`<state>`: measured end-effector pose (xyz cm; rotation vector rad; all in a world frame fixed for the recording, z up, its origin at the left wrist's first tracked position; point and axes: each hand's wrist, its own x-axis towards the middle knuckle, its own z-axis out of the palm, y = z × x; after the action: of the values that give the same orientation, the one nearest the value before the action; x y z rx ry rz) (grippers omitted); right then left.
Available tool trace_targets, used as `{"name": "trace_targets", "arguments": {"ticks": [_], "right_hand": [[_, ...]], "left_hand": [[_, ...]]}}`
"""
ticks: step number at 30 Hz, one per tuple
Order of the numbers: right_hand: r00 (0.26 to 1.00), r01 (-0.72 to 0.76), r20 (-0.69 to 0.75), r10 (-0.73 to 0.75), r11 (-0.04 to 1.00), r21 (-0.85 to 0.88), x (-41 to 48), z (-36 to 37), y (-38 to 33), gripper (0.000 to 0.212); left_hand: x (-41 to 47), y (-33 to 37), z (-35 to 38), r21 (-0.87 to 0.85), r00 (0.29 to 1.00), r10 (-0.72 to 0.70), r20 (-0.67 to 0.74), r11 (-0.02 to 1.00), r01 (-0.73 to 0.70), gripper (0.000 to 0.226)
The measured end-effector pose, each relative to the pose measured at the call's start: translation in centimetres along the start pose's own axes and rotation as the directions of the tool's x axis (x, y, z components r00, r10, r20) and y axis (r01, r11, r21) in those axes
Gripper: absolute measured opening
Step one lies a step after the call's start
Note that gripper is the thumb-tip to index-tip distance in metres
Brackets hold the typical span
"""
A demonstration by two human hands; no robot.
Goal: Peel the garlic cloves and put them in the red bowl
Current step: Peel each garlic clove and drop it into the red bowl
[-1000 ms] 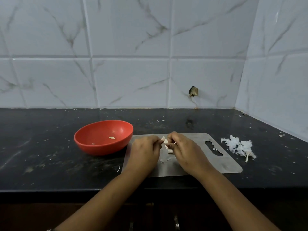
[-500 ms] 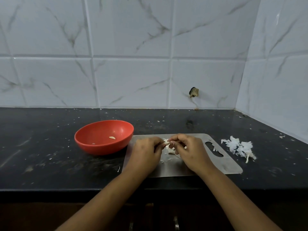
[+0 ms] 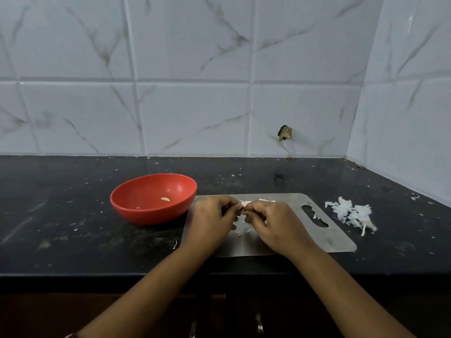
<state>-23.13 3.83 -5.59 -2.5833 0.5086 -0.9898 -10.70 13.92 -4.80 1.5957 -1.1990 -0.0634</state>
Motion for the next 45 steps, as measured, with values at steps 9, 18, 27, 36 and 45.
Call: {"name": "trace_targets", "arguments": {"ticks": [9, 18, 27, 36, 45], "right_hand": [[0.984, 0.157, -0.037, -0.173, 0.953, -0.258, -0.2, 0.0, -0.7, 0.020], [0.992, 0.116, -0.040, -0.121, 0.986, -0.116, 0.2, 0.2, -0.7, 0.013], [0.996, -0.027, -0.075, 0.045, 0.975, 0.222, 0.4, 0.0, -0.7, 0.014], [0.984, -0.144, -0.040, 0.175, 0.902, 0.408, 0.4, -0.8, -1.3, 0.017], [0.946, -0.234, -0.034, 0.321, 0.755, 0.613, 0.5, -1.2, -1.2, 0.033]], "left_hand": [[0.6, -0.6, -0.2, -0.210, 0.969, -0.238, 0.062, 0.946, 0.246, 0.011], [0.6, -0.1, -0.2, -0.389, 0.940, -0.303, 0.157, 0.856, 0.341, 0.006], [0.4, -0.1, 0.0, -0.445, 0.945, -0.260, 0.200, 0.835, 0.324, 0.009], [0.2, 0.3, -0.1, -0.365, 0.974, -0.164, 0.156, 0.907, 0.212, 0.005], [0.1, 0.0, -0.1, -0.263, 0.990, -0.135, 0.044, 0.954, 0.142, 0.014]]}}
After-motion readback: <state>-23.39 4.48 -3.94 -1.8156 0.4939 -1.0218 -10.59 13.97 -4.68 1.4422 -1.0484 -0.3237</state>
